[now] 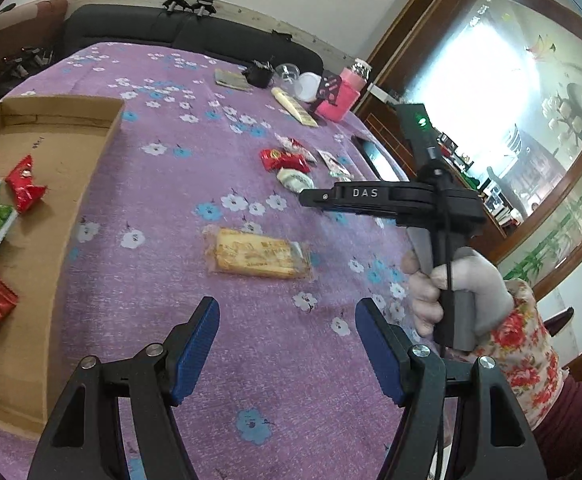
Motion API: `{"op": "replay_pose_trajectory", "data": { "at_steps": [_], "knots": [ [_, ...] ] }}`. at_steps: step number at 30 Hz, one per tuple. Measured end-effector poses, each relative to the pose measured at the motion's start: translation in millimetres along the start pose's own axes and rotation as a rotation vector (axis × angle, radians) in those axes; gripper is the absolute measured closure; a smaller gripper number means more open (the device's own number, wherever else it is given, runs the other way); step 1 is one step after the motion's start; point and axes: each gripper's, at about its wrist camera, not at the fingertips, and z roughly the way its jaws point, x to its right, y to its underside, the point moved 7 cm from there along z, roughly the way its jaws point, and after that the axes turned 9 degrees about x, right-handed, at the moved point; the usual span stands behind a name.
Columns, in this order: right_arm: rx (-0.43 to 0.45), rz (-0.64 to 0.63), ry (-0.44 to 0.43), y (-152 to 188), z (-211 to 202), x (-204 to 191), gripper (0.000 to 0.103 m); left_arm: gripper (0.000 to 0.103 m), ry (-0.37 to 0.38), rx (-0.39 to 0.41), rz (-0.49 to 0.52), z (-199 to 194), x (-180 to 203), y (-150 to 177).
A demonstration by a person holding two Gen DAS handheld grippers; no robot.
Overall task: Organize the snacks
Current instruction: 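Move the right tool to the white wafer packet while the left tool approaches the cream wafer bar, then grasp the cream wafer bar with the left tool while the right tool grasps the white wafer packet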
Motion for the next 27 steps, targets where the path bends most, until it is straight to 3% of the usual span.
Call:
{"op": "replay_pose_trajectory", "data": {
  "at_steps": [1, 3, 4, 5, 8, 12, 13, 14, 16, 22, 27],
  "knots": [
    [0.035, -0.015, 0.026, -3, -4, 0, 0.07, 0.029, 0.0, -0.005, 0.0, 2, 1, 1],
    [0.107, -0.025, 0.048, -13, -9, 0, 0.058, 0.029, 0.0, -0.013, 0.005, 4, 3, 3],
    [0.127, -0.025, 0.041, -17, -9, -1, 0.045, 0.029, 0.0, -0.016, 0.013, 4, 6, 4],
    [0.146, -0.033, 0.034, -20, -9, -4, 0.038, 0.029, 0.001, -0.016, 0.02, 4, 8, 4],
    [0.17, -0.114, 0.039, -30, 3, -15, 0.037, 0.029, -0.002, -0.011, 0.047, 3, 13, 4],
    [0.117, -0.162, 0.016, -22, 25, -21, 0.037, 0.029, -0.006, -0.027, 0.108, 6, 21, 7],
    [0.11, -0.159, 0.009, -19, 25, -21, 0.045, 0.029, -0.012, -0.035, 0.142, 7, 23, 6],
    [0.096, -0.148, 0.001, -16, 27, -19, 0.071, 0.029, -0.027, -0.05, 0.189, 10, 26, 4],
    [0.093, -0.133, 0.005, -14, 26, -15, 0.083, 0.029, -0.062, -0.078, 0.275, 17, 27, 1],
    [0.123, 0.011, -0.04, -6, 13, 11, 0.085, 0.029, -0.13, -0.14, 0.553, 58, 26, -20],
    [0.13, 0.069, -0.062, -7, 12, 20, 0.085, 0.029, -0.096, -0.265, 0.682, 95, 18, -12]
  ]
}}
